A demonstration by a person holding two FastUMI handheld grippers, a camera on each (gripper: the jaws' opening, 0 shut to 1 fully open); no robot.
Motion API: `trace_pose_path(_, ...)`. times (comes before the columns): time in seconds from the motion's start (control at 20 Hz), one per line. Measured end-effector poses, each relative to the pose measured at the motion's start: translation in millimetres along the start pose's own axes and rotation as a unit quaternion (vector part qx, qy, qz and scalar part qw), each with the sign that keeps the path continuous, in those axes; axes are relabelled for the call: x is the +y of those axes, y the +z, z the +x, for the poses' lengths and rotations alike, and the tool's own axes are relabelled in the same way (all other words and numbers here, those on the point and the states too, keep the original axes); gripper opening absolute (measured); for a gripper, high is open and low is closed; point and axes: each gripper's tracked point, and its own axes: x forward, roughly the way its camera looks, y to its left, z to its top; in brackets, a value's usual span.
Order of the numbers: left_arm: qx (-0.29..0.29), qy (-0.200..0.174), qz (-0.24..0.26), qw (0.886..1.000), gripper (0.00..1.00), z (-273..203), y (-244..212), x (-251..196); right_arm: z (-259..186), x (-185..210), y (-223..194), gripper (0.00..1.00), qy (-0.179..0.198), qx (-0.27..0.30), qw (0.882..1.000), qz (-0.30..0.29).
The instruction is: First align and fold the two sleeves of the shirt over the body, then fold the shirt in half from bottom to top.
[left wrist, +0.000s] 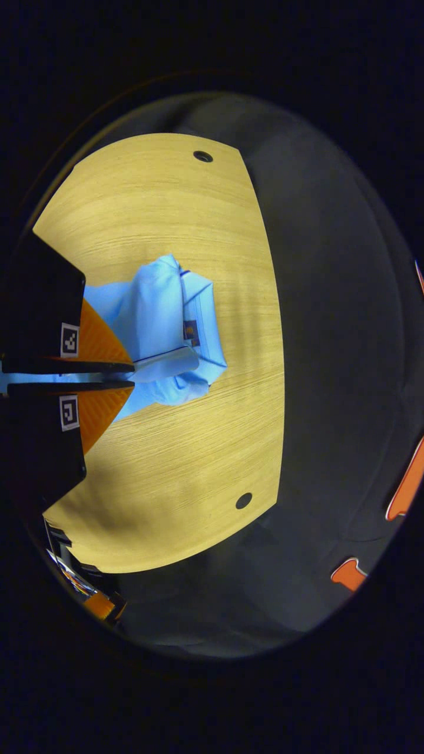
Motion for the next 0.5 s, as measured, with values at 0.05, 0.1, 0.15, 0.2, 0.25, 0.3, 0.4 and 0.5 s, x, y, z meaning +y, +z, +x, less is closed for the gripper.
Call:
trace_pose_path(0.05,0.004,-0.001,0.002,1.000,0.10,7,-4,-4,0,-3,-2,0.99,-0.004,0.002,1.000,0.003)
trace_pose_path(0.1,0.008,-0.002,0.004,1.000,0.14,11,-5,-8,1,-6,-4,0.99,-0.007,0.003,1.000,0.003)
trace_pose_path(0.15,0.010,-0.005,0.005,1.000,0.14,15,-8,-12,0,-8,-5,0.99,-0.010,0.004,1.000,0.003)
trace_pose_path(0.2,0.009,-0.020,0.005,1.000,0.13,17,-9,-21,0,-9,-7,0.99,-0.011,0.006,1.000,0.004)
trace_pose_path(0.25,0.008,-0.032,0.005,0.999,0.17,13,-9,-27,0,-9,-8,0.99,-0.011,0.009,1.000,0.003)
trace_pose_path(0.3,0.008,-0.042,0.003,0.999,0.31,12,-9,-33,-1,-9,-11,0.99,-0.012,0.011,1.000,0.002)
trace_pose_path(0.4,0.005,-0.051,-0.001,0.999,0.51,12,-8,-38,-1,-7,-14,0.98,-0.011,0.016,1.000,-0.003)
trace_pose_path(0.5,-0.002,-0.058,-0.013,0.998,0.71,5,-11,-39,-2,-4,-13,0.99,-0.004,0.019,1.000,-0.011)
